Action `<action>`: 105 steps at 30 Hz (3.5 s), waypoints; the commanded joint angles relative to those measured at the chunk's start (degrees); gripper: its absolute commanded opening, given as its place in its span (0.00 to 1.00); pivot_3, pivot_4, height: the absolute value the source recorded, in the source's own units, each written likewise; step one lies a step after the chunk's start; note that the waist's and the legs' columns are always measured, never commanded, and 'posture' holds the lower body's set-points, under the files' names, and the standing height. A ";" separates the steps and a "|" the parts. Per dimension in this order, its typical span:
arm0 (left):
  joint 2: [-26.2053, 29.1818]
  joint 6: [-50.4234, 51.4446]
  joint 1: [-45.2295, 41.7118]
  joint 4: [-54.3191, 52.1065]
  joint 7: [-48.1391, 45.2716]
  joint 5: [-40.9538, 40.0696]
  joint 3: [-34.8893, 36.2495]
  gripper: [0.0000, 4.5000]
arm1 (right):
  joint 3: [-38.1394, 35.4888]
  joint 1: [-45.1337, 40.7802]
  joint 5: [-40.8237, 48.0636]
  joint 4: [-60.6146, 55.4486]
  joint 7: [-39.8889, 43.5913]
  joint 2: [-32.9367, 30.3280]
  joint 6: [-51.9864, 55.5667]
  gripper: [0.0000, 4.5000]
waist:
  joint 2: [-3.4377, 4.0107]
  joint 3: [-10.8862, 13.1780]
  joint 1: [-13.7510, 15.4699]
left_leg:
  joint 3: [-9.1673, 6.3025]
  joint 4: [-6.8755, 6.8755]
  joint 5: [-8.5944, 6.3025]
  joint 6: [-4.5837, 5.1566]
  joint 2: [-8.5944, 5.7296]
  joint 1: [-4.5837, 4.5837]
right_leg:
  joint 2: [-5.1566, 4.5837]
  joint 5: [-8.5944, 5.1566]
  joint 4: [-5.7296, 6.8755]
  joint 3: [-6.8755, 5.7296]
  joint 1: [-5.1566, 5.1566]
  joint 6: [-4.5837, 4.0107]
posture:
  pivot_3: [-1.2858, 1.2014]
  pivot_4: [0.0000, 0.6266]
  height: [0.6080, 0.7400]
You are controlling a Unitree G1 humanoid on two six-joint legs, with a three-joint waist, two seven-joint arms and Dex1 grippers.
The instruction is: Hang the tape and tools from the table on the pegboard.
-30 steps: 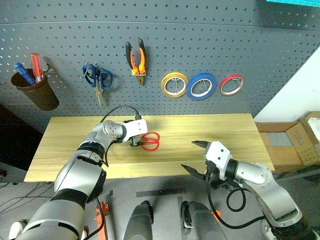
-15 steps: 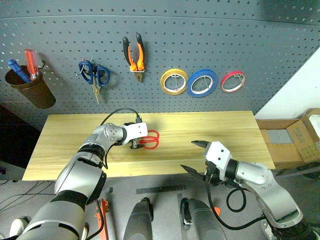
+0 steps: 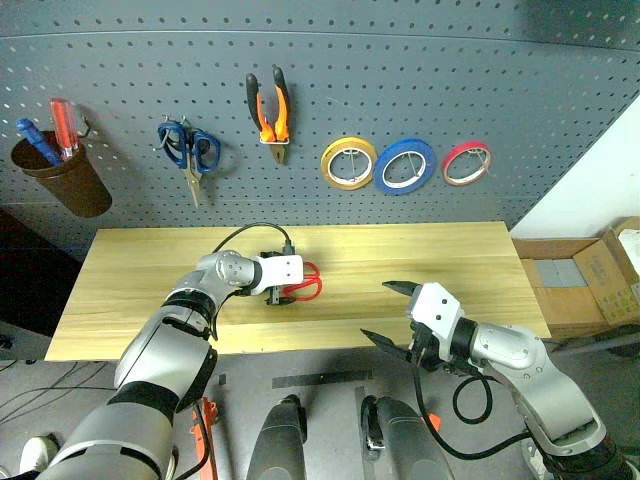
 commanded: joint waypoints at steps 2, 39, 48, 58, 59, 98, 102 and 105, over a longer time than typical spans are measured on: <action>-1.38 -1.04 0.55 -1.62 -1.60 -1.06 0.14 1.00 | -0.97 0.56 1.02 -1.95 0.15 -0.22 -0.23 1.00 | 0.00 0.01 0.04 | -0.03 0.00 0.00 0.00 0.01 -0.02 | 0.00 0.00 -0.01 0.00 -0.01 0.00 | 0.48 0.49 1.00; 2.09 0.75 -1.08 -3.67 -0.96 -1.10 0.72 1.00 | -0.68 -0.14 1.01 -1.08 0.56 0.01 -0.69 1.00 | 0.00 0.43 -0.02 | 0.02 -0.03 -0.08 0.02 0.05 -0.06 | 0.04 -0.01 -0.10 -0.01 -0.05 0.00 | 0.49 0.51 1.00; 0.89 1.04 0.00 -4.01 -2.11 -1.27 -0.01 1.00 | -0.49 -0.51 0.96 -0.62 0.57 0.20 -0.79 1.00 | 0.00 0.96 -0.01 | 0.03 -0.04 -0.08 0.01 0.04 -0.06 | 0.03 0.00 -0.11 -0.01 -0.05 0.00 | 0.49 0.51 1.00; -3.69 1.88 0.45 -6.38 -4.50 -3.43 0.70 1.00 | -0.63 -1.07 0.82 0.16 0.72 0.24 -1.25 1.00 | 0.02 1.03 0.10 | 0.04 -0.04 -0.08 0.01 0.03 -0.07 | 0.03 0.00 -0.11 -0.01 -0.06 0.00 | 0.49 0.49 1.00; -4.16 2.13 0.30 -6.52 -4.50 -3.59 0.76 1.00 | -0.64 -1.15 0.81 0.28 0.75 0.26 -1.31 1.00 | 0.01 1.04 0.09 | 0.04 -0.03 -0.08 0.01 0.02 -0.08 | 0.03 0.00 -0.12 -0.01 -0.06 0.01 | 0.49 0.49 1.00; 0.02 2.57 3.39 -9.05 2.29 0.24 -2.50 1.00 | -0.88 -0.28 0.93 -0.41 0.78 0.63 -1.13 1.00 | 0.02 1.03 0.09 | 0.07 0.05 -0.09 0.01 0.05 -0.08 | 0.04 0.02 -0.04 0.00 -0.08 0.04 | 0.49 0.49 1.00; -1.18 3.83 4.48 -10.81 0.78 -1.23 -2.07 1.00 | -0.97 -0.60 0.91 -0.12 0.86 0.58 -1.22 1.00 | 0.02 1.03 0.14 | 0.09 0.05 -0.09 0.01 0.03 -0.08 | 0.04 0.02 -0.05 0.01 -0.08 0.04 | 0.49 0.49 1.00; -1.50 4.35 5.18 -12.18 0.39 -1.38 -2.27 1.00 | -1.08 -1.50 0.89 0.27 0.89 0.68 -1.10 1.00 | 0.02 1.03 0.10 | 0.09 0.06 -0.09 0.01 0.03 -0.08 | 0.03 0.02 -0.04 0.02 -0.08 0.04 | 0.50 0.50 1.00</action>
